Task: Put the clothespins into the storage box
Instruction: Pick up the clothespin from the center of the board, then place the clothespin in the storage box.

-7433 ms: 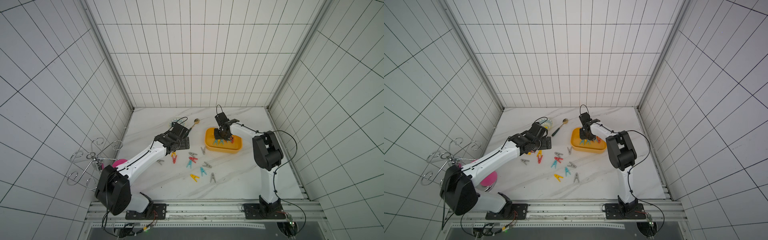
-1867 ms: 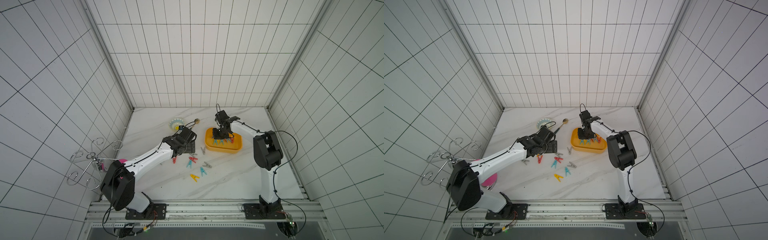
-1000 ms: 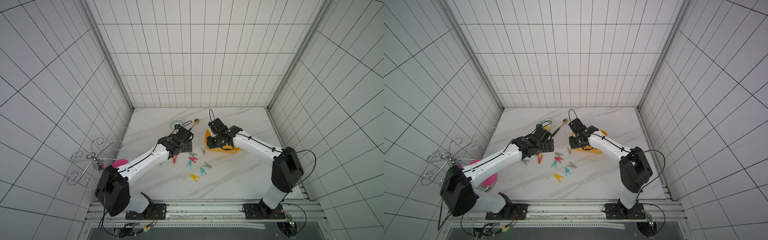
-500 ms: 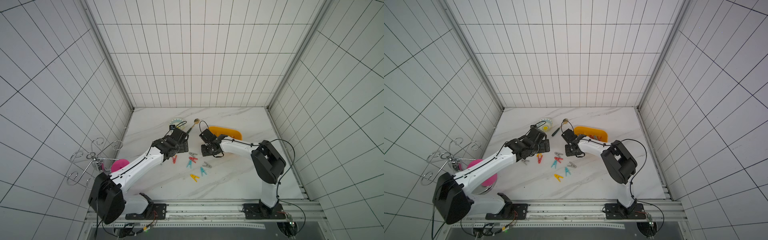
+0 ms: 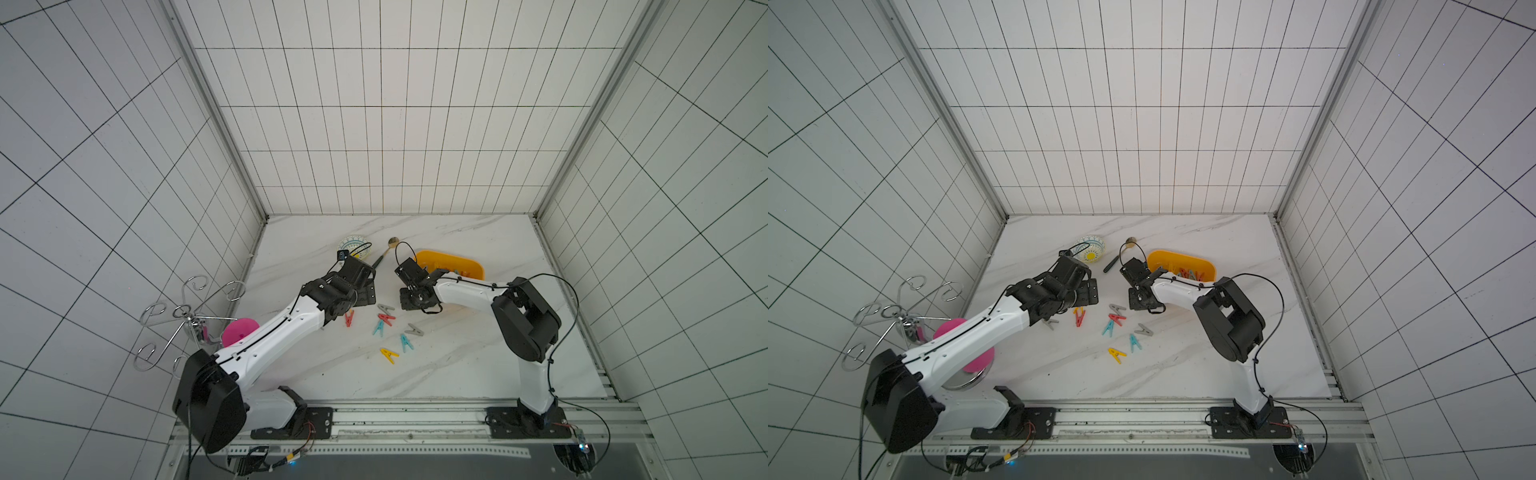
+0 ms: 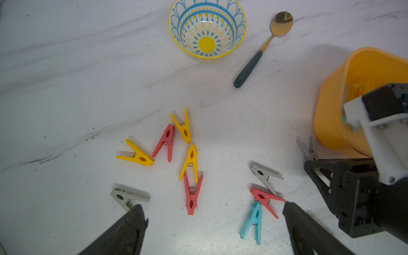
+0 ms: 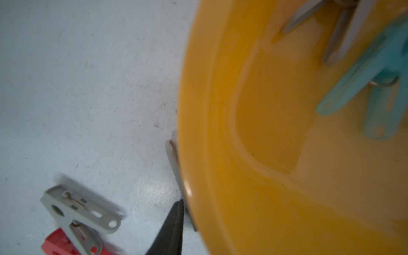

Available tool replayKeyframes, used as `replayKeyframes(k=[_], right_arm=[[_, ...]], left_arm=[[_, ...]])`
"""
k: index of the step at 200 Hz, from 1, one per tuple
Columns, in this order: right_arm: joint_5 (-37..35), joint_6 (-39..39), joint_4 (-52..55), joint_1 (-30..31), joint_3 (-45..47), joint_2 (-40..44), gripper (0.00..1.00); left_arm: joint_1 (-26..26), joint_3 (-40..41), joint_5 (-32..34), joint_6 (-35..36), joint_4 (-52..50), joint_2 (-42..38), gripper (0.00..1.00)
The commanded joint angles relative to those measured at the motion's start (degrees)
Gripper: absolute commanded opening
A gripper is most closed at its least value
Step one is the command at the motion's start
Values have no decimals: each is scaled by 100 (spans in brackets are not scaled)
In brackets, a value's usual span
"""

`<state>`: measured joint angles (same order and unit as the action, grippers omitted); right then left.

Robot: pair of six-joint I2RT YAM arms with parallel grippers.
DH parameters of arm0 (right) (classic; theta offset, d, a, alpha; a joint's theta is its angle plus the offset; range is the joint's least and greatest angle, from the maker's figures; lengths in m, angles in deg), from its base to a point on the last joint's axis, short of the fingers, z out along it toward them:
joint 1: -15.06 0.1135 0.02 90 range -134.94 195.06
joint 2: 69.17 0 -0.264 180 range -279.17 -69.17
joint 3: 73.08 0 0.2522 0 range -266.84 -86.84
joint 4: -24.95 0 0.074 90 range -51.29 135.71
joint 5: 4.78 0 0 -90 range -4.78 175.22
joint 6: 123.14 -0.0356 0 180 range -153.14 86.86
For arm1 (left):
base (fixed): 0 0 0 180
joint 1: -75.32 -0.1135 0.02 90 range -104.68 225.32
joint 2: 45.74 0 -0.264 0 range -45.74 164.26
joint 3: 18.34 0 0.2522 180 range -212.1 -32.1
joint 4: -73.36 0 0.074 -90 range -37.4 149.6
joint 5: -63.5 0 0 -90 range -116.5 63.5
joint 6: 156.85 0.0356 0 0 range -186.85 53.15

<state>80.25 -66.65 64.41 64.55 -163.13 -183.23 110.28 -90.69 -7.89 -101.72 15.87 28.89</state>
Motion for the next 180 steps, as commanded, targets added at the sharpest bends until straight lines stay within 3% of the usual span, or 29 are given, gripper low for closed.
replayKeyframes(k=[1, 134, 180], right_arm=[[-117, -34, 123, 78, -79, -108, 22], [-232, 155, 325, 89, 251, 1530, 16], [-134, 660, 587, -782, 179, 2009, 16]], left_arm=[[-29, 2, 66, 34, 76, -110, 98], [-39, -33, 151, -21, 4, 24, 98], [-41, -257, 60, -11, 17, 300, 98]])
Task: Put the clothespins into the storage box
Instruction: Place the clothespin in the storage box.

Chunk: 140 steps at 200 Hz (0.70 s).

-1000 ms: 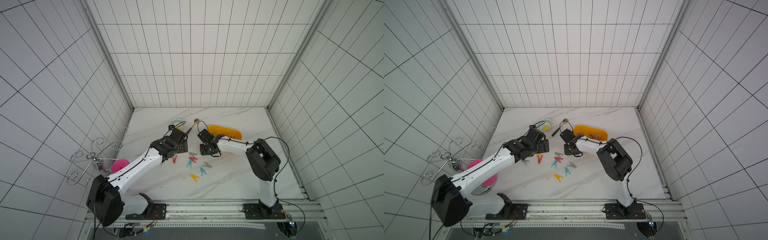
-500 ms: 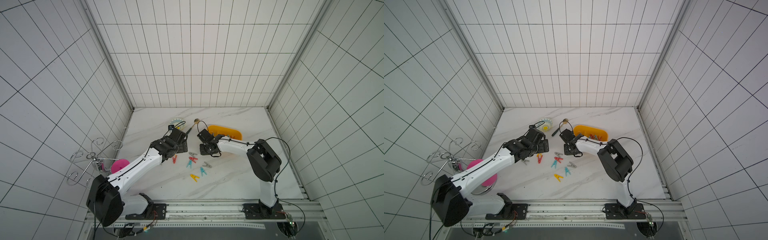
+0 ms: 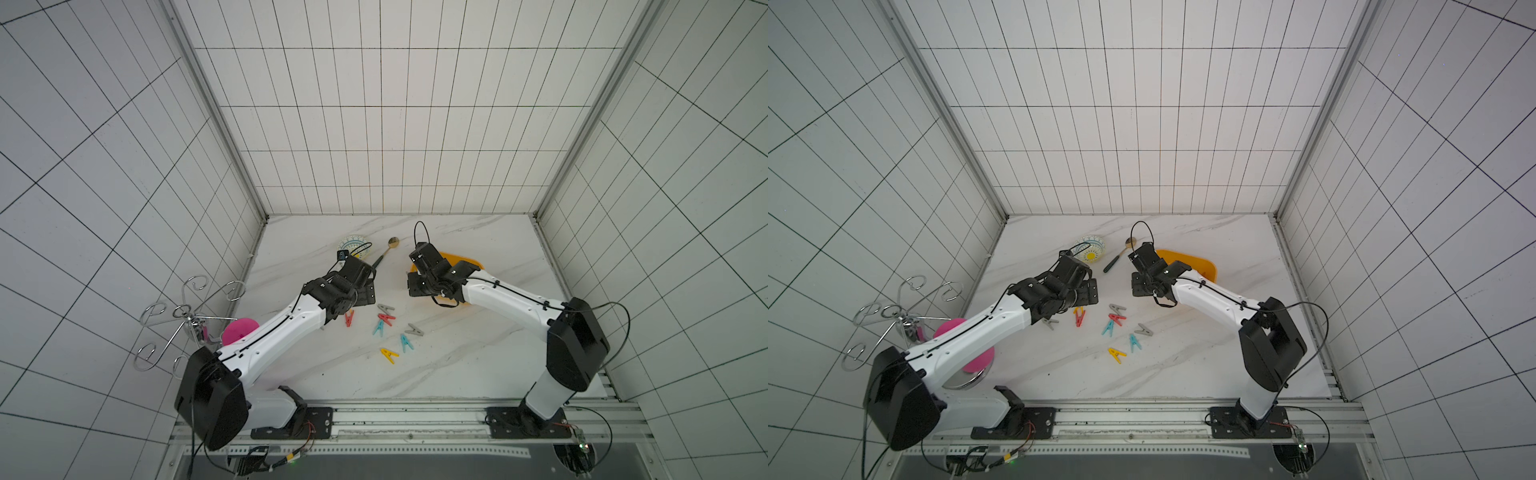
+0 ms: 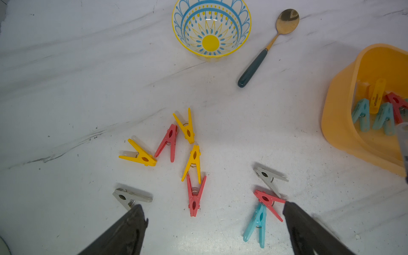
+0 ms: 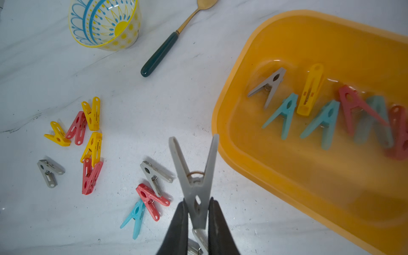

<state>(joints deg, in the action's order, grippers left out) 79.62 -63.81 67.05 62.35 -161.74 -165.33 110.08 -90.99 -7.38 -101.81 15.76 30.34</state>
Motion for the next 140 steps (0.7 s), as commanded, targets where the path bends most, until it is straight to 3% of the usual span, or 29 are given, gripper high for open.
replayKeyframes(k=[1, 81, 140], right_arm=[[-62, 386, 322, -588, 42, 215, 16], [60, 756, 554, -2245, 392, -203, 16], [-201, 841, 594, -2536, 506, -545, 17]], left_arm=[[-17, -231, 7, -2, 26, 159, 98], [29, -402, -268, 33, 193, 359, 98], [113, -400, -268, 49, 234, 358, 98]])
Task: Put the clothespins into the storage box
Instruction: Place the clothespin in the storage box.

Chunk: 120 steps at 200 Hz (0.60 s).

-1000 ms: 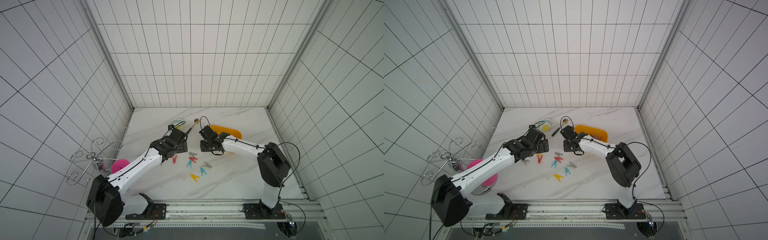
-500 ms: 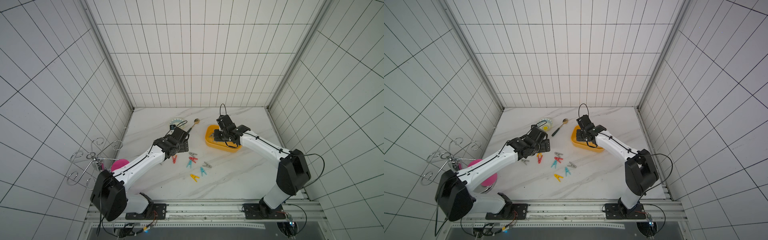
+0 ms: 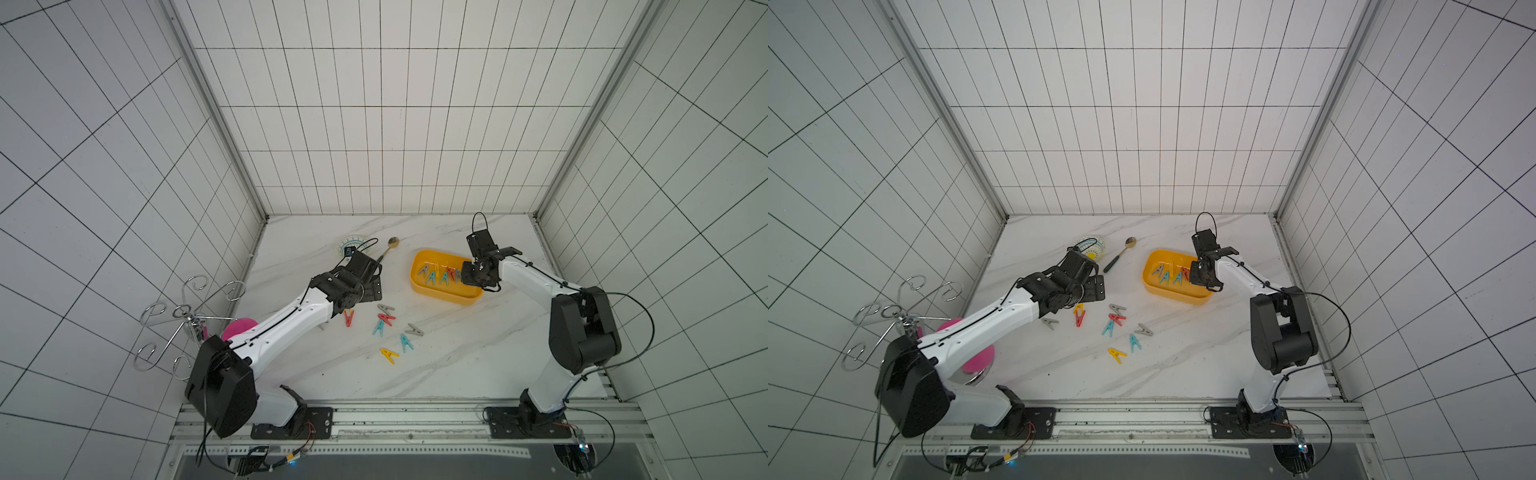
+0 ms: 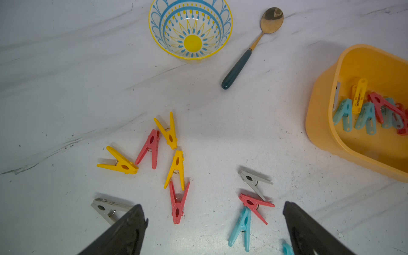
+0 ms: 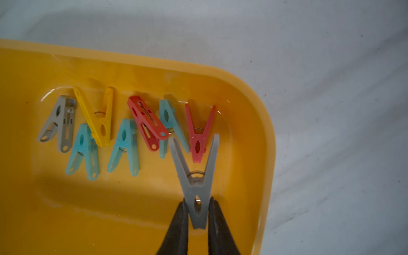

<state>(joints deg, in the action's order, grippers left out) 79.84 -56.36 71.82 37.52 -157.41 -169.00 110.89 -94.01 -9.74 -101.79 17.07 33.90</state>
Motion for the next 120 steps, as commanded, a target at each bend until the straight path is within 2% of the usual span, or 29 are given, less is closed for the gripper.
replayKeyframes(k=[1, 36, 67, 91, 120], right_arm=[[-229, 97, 122, -55, 62, -191, 17], [-55, 219, 168, -77, -156, -272, 23], [124, 318, 408, -75, -396, 56, 31], [215, 327, 521, -66, -404, 461, 37], [468, 243, 520, -25, -63, 1030, 38]], left_arm=[[30, -96, -27, 48, 103, 1, 98], [36, -59, -40, 90, 29, -43, 98], [208, 214, -226, -65, 223, 35, 98], [582, 333, -209, -200, 332, 243, 98], [1011, 396, -41, -398, 338, 525, 95]])
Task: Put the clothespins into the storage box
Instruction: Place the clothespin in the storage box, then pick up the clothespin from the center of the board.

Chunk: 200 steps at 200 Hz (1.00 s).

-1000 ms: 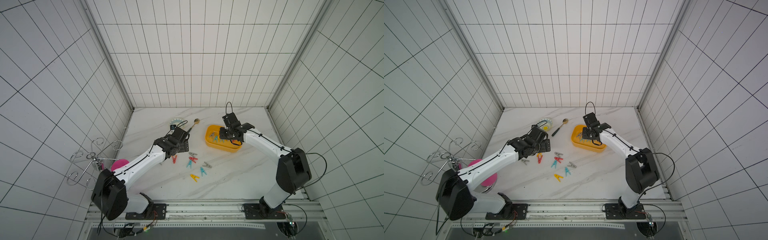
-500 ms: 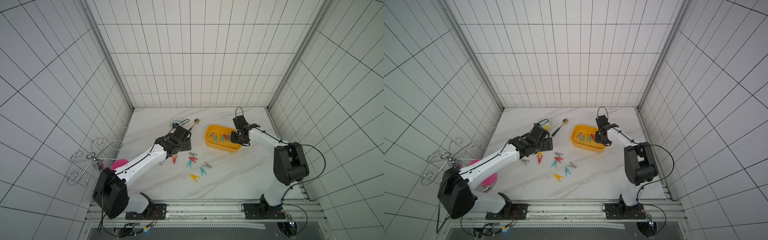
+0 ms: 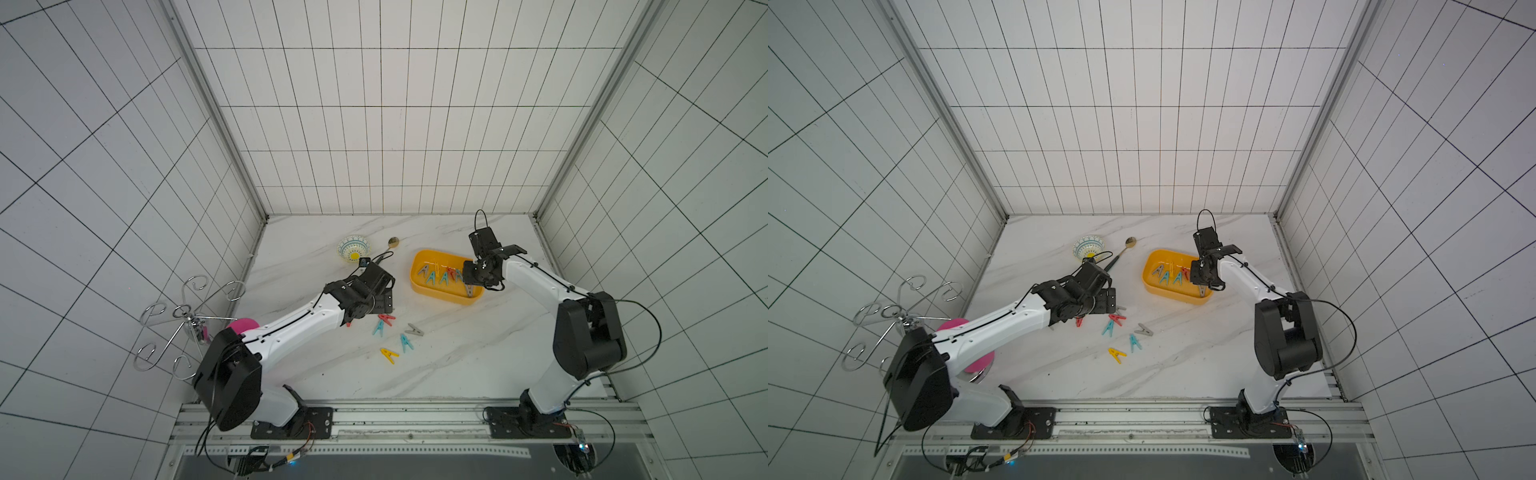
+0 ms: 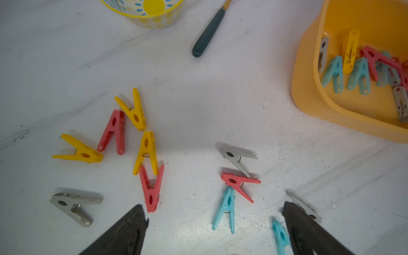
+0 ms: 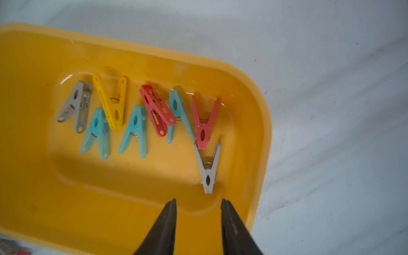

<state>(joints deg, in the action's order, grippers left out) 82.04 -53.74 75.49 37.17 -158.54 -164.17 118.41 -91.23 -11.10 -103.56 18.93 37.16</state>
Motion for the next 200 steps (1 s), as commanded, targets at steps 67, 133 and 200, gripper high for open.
replayKeyframes(k=[67, 133, 200], right_arm=[[174, -179, 24, 574, 812, 1063, 38], [37, -254, -56, 567, 1028, 1078, 38], [49, -277, -109, 540, 1138, 1234, 38]], left_arm=[[1481, 508, 405, -1109, 251, 219, 80], [2156, -133, 525, -1506, 197, 1457, 35], [2221, -151, 373, -1611, 499, 1842, 30]])
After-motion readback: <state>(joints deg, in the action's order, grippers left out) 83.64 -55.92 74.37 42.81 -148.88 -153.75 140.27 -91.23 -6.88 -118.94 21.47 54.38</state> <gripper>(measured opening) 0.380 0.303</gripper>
